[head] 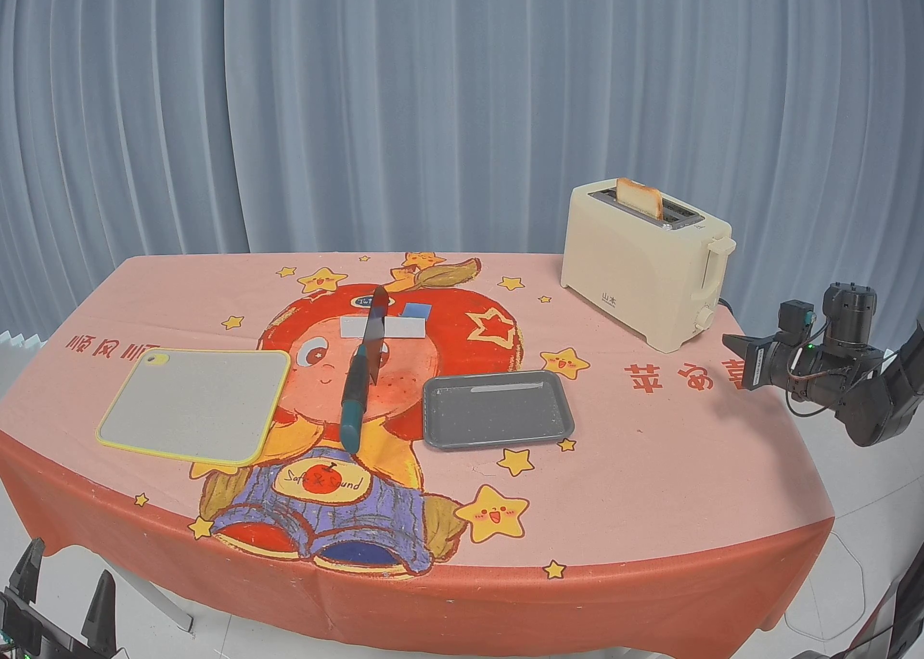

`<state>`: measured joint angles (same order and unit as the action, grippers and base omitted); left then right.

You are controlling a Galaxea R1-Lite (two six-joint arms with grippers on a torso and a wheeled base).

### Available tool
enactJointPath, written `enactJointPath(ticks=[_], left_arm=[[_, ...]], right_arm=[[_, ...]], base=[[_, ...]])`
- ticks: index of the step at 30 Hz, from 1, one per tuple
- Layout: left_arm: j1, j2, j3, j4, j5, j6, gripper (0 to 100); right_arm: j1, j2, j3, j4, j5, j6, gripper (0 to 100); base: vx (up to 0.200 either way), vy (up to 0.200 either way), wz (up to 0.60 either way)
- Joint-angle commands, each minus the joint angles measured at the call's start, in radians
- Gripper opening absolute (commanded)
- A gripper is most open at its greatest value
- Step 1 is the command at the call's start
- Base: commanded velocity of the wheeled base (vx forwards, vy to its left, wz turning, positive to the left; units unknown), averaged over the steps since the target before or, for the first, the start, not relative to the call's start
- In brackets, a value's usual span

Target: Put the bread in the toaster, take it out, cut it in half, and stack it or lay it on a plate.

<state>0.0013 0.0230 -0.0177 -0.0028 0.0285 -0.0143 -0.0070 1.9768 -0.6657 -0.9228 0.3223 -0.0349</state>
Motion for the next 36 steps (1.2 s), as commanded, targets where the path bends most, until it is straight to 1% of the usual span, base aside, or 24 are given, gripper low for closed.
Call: enactJointPath(ticks=[1, 6, 13, 22, 28, 36], left_arm=[[0.000, 0.002, 0.018, 0.000, 0.001, 0.000, 100], [0.000, 0.002, 0.018, 0.000, 0.001, -0.001, 100], [0.000, 0.002, 0.018, 0.000, 0.001, 0.000, 100], [0.000, 0.002, 0.018, 0.000, 0.001, 0.000, 100], [0.000, 0.002, 0.018, 0.000, 0.001, -0.001, 100], [0.000, 0.002, 0.018, 0.000, 0.001, 0.000, 100]], right_arm=[[-0.004, 0.030, -0.015, -0.001, 0.000, 0.000, 0], [0.001, 0.043, -0.025, 0.001, -0.002, 0.000, 0], [0.007, 0.088, -0.049, 0.002, -0.028, -0.002, 0], [0.013, 0.152, -0.095, 0.009, -0.042, -0.002, 0], [0.025, 0.174, -0.130, 0.009, -0.072, -0.002, 0], [0.030, 0.194, -0.163, 0.010, -0.080, 0.000, 0]], base=[[0.000, 0.000, 0.00], [0.000, 0.000, 0.00], [0.000, 0.000, 0.00], [0.000, 0.000, 0.00], [0.000, 0.000, 0.00], [0.000, 0.000, 0.00]])
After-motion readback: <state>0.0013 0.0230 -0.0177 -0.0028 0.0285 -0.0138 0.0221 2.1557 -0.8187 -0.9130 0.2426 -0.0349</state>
